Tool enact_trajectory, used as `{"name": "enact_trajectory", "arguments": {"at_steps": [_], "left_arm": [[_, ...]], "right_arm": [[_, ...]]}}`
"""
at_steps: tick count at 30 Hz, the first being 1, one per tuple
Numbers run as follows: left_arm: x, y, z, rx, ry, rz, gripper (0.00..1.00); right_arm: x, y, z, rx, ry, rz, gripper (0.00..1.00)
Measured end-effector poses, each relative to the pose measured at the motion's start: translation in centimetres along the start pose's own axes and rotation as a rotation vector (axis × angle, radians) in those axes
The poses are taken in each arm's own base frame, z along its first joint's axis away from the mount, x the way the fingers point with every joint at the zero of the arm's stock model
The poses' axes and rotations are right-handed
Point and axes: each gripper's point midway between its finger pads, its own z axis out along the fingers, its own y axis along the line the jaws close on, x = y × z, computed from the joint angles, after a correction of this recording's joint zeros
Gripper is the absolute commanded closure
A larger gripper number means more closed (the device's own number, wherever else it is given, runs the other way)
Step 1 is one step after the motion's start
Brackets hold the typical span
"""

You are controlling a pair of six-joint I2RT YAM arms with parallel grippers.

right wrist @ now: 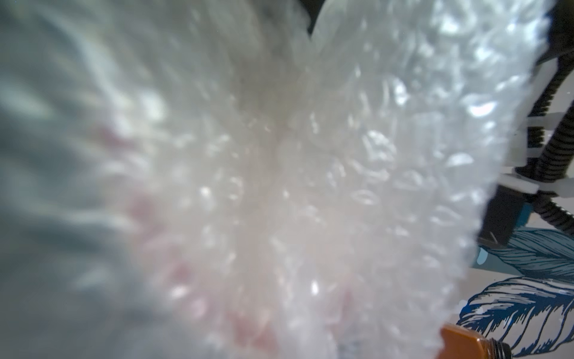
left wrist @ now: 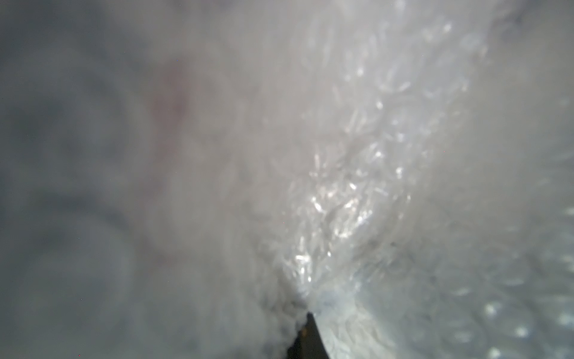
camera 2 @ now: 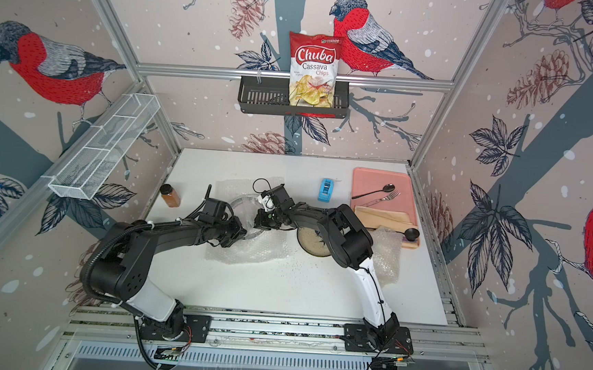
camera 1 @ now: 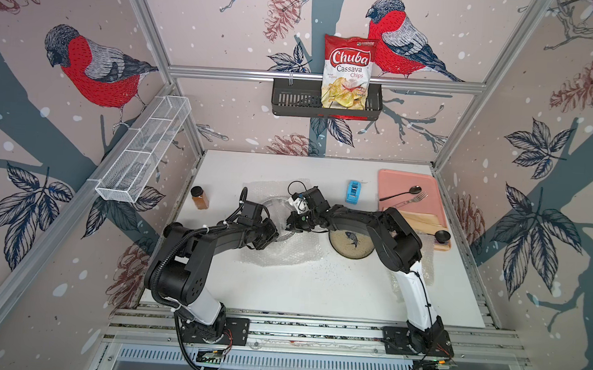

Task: Wrap dinner plates in bubble wrap
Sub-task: Wrap the plate in the bubble wrap.

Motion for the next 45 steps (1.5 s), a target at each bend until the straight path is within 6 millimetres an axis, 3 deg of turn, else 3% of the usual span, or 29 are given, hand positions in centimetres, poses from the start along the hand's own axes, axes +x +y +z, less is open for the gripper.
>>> {"name": "enact_trajectory", "arguments": {"at_steps": [6,10,16,26,31,39,42,43,45], "left_arm": [[0.0,0.1,0.1,0.008,0.008,0.006,1.00],[-0.1,0.1,0.0,0.012,0.011,0.005,1.00],[0.0,0.0,0.0,0.020,0.012,0.007,1.00],[-0.1,-0.3,0.1,0.036,0.023,0.005,1.00],[-0.2,-0.5,0.0,0.043,0.024,0.005,0.99],[-1.2,-0.4,-1.1,0.022,0.016,-0.023,0.74],[-1.7,0.0,-2.3,-0.007,0.014,-0.041,0.62],[-1.5,-0.1,-2.9,-0.006,0.027,-0.046,0.61],[-1.9,-1.5,-4.3,0.029,0.026,-0.028,0.61]], "right_arm": [[-2.1,2.0,-4.1,0.022,-0.075,-0.017,0.91],[-3.5,2.9,-5.0,0.019,-0.121,-0.047,0.85],[-3.9,3.3,-2.4,-0.016,-0.105,-0.052,0.86],[0.0,4.3,-0.5,-0.038,-0.013,-0.097,0.88],[2.2,2.4,1.1,0.012,0.039,-0.107,0.89],[2.2,1.3,2.7,0.032,0.031,-0.150,0.91],[2.0,1.7,3.0,0.012,0.018,-0.173,0.92],[2.2,0.9,3.2,0.047,0.018,-0.180,0.92],[2.7,0.9,3.6,0.021,0.030,-0.183,0.92]]}}
